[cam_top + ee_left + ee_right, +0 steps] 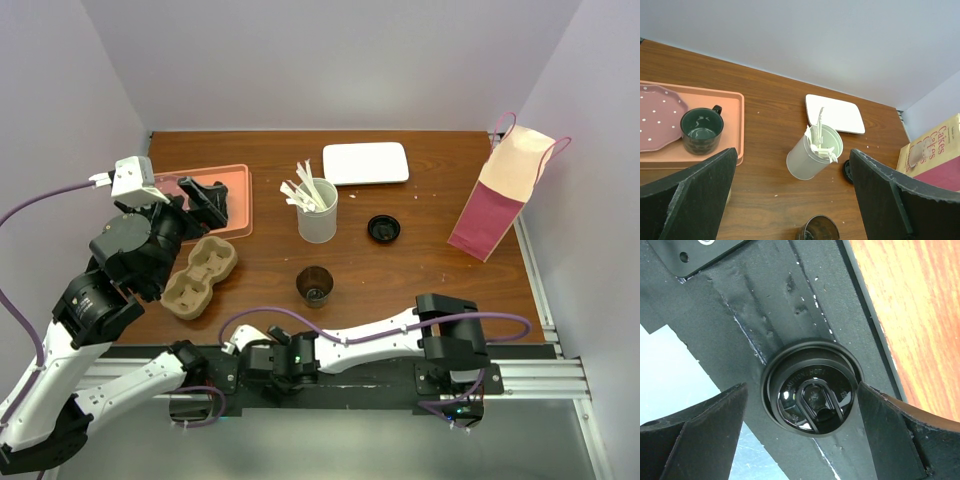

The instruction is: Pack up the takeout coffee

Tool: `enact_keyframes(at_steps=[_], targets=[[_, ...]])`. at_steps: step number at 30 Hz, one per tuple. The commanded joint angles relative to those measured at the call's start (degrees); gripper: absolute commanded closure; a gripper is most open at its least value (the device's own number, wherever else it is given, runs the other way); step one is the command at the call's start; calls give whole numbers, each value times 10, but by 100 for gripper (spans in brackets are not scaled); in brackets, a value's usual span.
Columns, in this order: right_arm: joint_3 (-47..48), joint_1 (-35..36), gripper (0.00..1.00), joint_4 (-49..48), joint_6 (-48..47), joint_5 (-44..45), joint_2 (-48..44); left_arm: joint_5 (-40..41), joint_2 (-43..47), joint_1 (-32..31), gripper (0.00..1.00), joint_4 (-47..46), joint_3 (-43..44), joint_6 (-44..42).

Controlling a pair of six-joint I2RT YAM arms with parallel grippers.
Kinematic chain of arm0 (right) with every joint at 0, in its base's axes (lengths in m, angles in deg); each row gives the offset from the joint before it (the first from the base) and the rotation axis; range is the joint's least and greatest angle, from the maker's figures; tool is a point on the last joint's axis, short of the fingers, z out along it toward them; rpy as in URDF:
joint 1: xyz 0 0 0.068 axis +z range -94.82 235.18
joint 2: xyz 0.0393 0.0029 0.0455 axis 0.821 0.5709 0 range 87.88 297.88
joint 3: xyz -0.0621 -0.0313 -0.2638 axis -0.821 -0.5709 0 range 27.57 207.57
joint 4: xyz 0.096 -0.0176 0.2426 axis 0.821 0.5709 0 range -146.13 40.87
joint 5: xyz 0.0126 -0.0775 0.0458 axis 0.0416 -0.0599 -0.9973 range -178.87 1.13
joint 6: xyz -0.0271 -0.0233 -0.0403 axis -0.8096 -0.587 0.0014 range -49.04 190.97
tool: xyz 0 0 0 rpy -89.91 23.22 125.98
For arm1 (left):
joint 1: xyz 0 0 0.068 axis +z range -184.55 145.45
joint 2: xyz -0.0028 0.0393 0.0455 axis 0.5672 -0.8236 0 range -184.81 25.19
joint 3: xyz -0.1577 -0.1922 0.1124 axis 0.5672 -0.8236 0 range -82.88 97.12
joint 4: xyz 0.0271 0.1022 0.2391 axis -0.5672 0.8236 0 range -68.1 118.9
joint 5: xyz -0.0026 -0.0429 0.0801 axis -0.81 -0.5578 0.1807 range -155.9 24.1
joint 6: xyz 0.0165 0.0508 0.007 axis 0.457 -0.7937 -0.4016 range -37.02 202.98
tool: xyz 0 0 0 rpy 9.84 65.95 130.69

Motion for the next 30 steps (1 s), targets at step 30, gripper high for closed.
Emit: enact_keyframes(at_steps=[30], targets=[[-37, -24, 7, -29, 14, -40, -41, 6, -9, 0, 0, -43, -6, -11]])
